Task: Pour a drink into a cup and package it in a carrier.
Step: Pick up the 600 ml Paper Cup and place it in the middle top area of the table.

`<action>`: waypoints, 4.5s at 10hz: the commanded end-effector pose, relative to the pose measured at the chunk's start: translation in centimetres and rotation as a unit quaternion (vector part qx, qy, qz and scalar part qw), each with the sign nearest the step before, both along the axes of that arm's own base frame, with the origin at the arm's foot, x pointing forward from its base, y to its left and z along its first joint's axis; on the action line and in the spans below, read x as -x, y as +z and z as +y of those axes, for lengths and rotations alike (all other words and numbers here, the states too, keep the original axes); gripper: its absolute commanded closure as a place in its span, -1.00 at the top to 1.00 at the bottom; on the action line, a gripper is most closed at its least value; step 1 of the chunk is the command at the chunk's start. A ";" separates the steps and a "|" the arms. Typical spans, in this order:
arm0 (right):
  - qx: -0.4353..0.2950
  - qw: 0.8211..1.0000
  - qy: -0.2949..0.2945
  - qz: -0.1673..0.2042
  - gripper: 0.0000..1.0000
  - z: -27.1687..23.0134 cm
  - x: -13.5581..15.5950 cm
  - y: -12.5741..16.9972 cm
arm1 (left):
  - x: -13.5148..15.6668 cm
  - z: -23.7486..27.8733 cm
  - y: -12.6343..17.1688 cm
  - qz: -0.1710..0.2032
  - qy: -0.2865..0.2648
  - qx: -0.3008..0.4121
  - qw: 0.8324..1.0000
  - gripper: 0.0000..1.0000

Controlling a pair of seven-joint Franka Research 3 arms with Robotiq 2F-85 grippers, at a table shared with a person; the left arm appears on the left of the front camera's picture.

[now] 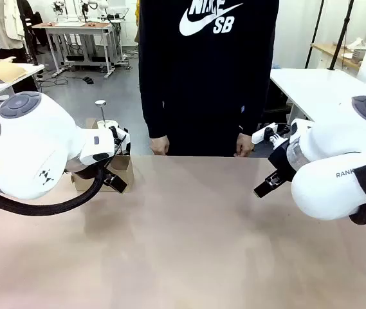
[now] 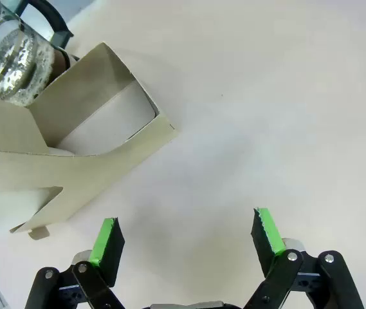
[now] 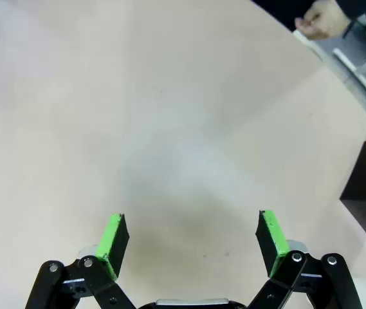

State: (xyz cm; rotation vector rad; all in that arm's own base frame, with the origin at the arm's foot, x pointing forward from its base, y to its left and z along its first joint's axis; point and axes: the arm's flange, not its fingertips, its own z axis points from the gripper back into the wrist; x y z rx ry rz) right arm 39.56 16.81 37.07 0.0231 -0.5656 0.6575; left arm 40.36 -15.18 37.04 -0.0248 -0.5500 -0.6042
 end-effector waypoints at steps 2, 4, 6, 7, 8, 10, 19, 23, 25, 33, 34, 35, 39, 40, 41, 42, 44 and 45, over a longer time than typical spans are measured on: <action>0.000 1.000 0.000 0.000 1.00 0.0 0.0 0.0 | 0.0 0.0 0.0 0.000 0.000 0.000 1.000 1.00; 0.000 1.000 0.000 0.000 1.00 0.0 0.0 0.0 | 0.0 0.0 0.0 0.000 0.000 0.000 1.000 1.00; 0.000 1.000 0.000 0.000 1.00 0.0 0.0 0.0 | 0.0 0.0 0.0 0.000 0.000 0.000 1.000 1.00; 0.000 1.000 0.000 0.000 1.00 0.0 0.0 0.0 | 0.0 0.0 0.0 0.000 0.000 0.000 1.000 1.00; 0.000 1.000 0.000 0.000 1.00 0.0 0.0 0.0 | 0.0 0.0 0.0 0.000 0.000 0.000 1.000 1.00; -0.029 1.000 -0.005 0.007 1.00 -0.7 -3.0 6.4 | 0.0 0.0 0.0 0.000 0.000 0.000 1.000 1.00; -0.316 0.918 0.230 -0.060 1.00 -32.5 -1.9 15.0 | 0.0 0.0 0.0 0.000 0.000 0.000 1.000 1.00; -0.370 0.876 0.262 -0.162 1.00 -40.3 0.4 3.8 | 0.0 0.0 0.0 0.000 0.000 0.000 1.000 1.00; -0.356 0.890 0.240 -0.152 1.00 -40.2 3.5 6.1 | 0.0 0.0 0.0 0.000 0.000 0.000 1.000 1.00; -0.385 0.862 0.233 -0.234 1.00 -42.5 0.8 -0.3 | 0.0 0.0 0.0 0.000 0.000 0.000 1.000 1.00; -0.383 0.857 0.235 -0.251 1.00 -43.0 0.5 -2.1 | 0.0 0.0 0.0 0.000 0.000 0.000 1.000 1.00; -0.380 0.853 0.234 -0.268 1.00 -43.4 -0.1 -3.7 | 0.0 0.0 0.0 0.000 0.000 0.000 1.000 1.00; -0.403 0.850 0.214 -0.263 1.00 -42.1 -2.4 -9.7 | 0.0 0.0 0.0 0.000 0.000 0.000 1.000 1.00; -0.406 0.850 0.215 -0.258 1.00 -41.5 -2.8 -10.8 | 0.0 0.0 0.0 0.000 0.000 0.000 1.000 1.00; -0.410 0.849 0.216 -0.254 1.00 -41.1 -2.9 -11.3 | 0.0 0.0 0.0 0.000 0.000 0.000 1.000 1.00; -0.415 0.847 0.222 -0.249 1.00 -40.6 -3.1 -11.7 | 0.0 0.0 0.0 0.000 0.000 0.000 1.000 1.00; -0.423 0.843 0.227 -0.243 1.00 -39.9 -3.2 -12.1 | 0.0 0.0 0.0 0.000 0.000 0.000 1.000 1.00; -0.425 0.841 0.230 -0.243 1.00 -39.5 -3.2 -12.2 | 0.0 0.0 0.0 0.000 0.000 0.000 1.000 1.00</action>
